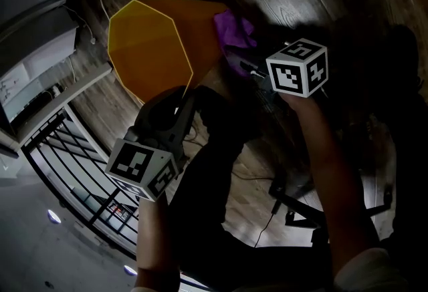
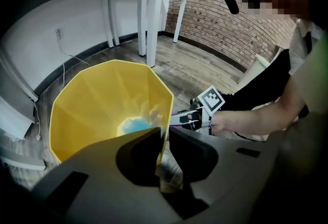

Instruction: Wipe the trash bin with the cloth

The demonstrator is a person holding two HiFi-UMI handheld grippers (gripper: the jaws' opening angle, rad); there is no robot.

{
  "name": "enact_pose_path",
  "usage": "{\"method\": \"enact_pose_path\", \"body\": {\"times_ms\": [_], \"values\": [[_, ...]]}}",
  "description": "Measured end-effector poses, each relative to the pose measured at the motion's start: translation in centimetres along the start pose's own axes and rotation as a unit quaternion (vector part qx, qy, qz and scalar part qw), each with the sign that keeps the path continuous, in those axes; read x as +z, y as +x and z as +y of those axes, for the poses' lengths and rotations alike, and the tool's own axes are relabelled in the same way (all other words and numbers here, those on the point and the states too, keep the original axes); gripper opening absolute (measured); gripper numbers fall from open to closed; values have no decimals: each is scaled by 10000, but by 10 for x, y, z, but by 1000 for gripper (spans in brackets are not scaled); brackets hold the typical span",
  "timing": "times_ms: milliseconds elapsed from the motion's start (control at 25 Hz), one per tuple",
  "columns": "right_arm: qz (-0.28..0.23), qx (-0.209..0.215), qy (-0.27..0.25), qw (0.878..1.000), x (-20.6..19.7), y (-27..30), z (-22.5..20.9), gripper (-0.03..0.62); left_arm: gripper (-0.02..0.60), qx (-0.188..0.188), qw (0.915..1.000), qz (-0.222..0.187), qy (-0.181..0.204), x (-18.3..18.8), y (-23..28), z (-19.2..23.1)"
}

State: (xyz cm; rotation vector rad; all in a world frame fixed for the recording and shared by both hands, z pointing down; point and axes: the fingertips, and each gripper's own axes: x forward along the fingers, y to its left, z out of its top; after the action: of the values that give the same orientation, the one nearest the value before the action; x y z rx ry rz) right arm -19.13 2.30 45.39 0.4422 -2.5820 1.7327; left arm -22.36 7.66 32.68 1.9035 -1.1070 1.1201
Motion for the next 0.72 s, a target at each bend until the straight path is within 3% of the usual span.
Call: {"method": "enact_pose_path", "body": {"times_ms": [320,720], "values": [[590,-775,38,9952,-14,14,-53,183,52,-108,9999,-117,-14,12,1,-8],[1590,-1810,-494,9693,-39,26,-97,183,52,-119,9997,-156,-152,17,3,-10]]}}
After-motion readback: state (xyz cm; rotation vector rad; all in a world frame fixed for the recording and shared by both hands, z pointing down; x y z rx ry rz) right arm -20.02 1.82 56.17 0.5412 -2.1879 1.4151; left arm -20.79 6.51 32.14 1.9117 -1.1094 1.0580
